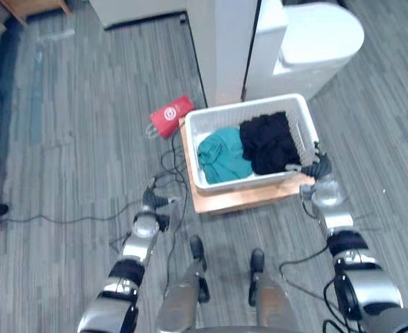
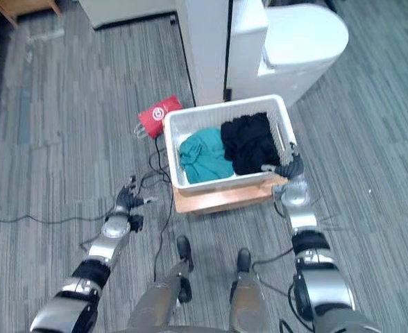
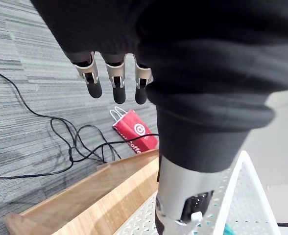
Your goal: Pick up the laundry basket with both hands and put the clothes into the washing machine.
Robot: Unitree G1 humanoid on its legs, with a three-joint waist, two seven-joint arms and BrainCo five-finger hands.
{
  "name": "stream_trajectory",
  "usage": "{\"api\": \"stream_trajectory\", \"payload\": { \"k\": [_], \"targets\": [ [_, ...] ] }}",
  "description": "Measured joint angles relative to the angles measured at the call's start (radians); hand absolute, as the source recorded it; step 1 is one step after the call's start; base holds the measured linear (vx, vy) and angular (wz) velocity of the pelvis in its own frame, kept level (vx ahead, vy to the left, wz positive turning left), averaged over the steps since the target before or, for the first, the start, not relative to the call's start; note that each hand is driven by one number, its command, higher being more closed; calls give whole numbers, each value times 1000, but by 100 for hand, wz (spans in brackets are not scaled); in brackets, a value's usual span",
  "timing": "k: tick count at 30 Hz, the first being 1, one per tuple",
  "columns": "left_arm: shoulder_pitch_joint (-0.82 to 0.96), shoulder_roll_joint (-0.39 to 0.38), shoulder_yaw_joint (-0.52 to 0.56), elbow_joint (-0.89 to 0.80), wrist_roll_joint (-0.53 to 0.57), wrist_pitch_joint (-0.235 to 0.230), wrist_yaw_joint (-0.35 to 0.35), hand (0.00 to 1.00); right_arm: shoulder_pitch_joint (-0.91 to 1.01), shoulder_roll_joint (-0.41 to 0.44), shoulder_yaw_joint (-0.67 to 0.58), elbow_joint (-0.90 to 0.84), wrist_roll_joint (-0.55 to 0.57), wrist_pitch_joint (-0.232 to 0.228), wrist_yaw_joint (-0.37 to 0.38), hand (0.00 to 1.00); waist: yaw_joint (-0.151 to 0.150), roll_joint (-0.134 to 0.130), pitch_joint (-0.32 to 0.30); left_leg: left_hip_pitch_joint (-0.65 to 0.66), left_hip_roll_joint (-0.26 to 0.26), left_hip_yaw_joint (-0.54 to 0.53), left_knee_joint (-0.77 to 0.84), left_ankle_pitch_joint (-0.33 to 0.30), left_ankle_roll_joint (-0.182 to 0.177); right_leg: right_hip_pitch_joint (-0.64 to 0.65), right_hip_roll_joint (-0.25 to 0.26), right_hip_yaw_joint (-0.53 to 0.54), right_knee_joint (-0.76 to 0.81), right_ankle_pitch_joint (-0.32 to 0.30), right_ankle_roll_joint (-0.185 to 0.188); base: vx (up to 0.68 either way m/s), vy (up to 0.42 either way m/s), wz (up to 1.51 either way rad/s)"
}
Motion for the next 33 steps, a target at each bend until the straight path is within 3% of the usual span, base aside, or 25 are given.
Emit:
{"api": "stream_trajectory", "payload": {
  "k": [5, 12, 20, 33],
  "targets": [
    [-12, -41, -31, -51, 2, 13, 50, 0, 38, 4, -35, -161, 6, 22, -77, 0, -1, 0, 1, -14, -1, -3, 0, 12, 13, -17, 0, 3, 10, -4, -1, 90, -8, -2],
    [61, -68, -76, -185, 24, 37, 87, 0, 175, 49, -33, -407, 2, -6, -109, 0, -5, 0, 1, 13, 1, -25, 0, 12, 12, -2, 11, 11, 21, -24, -8, 72, -19, -3],
    [83, -74, -102, -241, 39, 28, 87, 0, 223, 66, -34, -421, -54, -22, -130, 0, -27, 0, 1, 16, 3, -32, -2, 8, 8, -5, 12, 16, 34, -27, -10, 1, -4, 0],
    [85, -110, -94, -328, 39, 29, 128, 0, 187, -9, -59, -339, -81, 0, -146, 0, -14, 0, 1, -10, 1, -41, -1, 14, 10, -30, 11, 9, 47, -31, -8, 37, -12, 2]
  ]
}}
